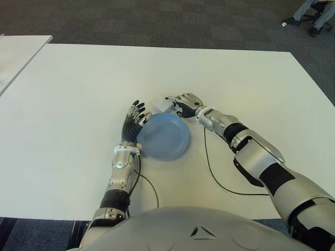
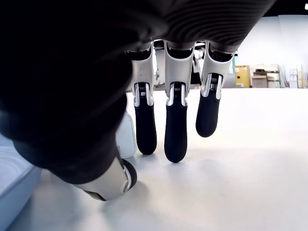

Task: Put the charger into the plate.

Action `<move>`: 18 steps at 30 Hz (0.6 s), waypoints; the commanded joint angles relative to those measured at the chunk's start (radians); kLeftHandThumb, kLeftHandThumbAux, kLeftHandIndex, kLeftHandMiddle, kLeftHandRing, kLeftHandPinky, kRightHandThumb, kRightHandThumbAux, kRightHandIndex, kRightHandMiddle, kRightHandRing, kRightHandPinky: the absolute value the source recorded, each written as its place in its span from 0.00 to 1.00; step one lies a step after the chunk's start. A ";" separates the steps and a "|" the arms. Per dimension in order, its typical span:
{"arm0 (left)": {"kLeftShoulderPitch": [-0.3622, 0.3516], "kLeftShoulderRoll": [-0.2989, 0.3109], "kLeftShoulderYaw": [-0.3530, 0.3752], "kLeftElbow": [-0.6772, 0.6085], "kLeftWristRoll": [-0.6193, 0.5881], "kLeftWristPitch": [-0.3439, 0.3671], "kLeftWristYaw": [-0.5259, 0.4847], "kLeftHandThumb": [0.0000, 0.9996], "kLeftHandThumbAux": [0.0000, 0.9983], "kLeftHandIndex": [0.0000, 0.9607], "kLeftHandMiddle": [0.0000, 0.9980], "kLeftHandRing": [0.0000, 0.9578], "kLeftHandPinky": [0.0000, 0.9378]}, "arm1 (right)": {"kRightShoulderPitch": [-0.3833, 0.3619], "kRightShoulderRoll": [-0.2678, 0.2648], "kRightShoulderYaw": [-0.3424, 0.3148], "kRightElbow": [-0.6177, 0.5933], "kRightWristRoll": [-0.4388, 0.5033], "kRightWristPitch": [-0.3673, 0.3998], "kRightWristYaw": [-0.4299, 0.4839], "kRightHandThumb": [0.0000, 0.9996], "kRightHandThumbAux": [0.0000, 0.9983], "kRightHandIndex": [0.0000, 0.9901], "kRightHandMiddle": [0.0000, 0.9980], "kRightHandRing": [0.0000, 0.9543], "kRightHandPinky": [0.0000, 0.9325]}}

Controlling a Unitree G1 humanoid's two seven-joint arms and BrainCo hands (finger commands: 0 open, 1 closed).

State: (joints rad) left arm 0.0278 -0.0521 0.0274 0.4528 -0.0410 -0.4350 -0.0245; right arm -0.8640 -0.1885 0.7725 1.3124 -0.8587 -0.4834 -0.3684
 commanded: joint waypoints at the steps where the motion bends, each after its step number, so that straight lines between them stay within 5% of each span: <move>1: 0.025 0.004 0.005 0.029 -0.007 0.031 -0.011 0.00 0.60 0.09 0.16 0.16 0.18 | 0.025 -0.020 0.012 0.017 -0.016 -0.003 0.029 0.00 0.88 0.09 0.41 0.48 0.46; 18: 0.026 0.006 0.007 0.033 0.003 0.027 0.003 0.00 0.59 0.08 0.16 0.17 0.19 | 0.016 -0.038 0.028 0.019 -0.035 -0.002 0.032 0.00 0.88 0.08 0.42 0.48 0.48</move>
State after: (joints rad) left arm 0.0278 -0.0520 0.0279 0.4532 -0.0399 -0.4357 -0.0248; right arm -0.8668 -0.1995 0.7787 1.3116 -0.8622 -0.4841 -0.3612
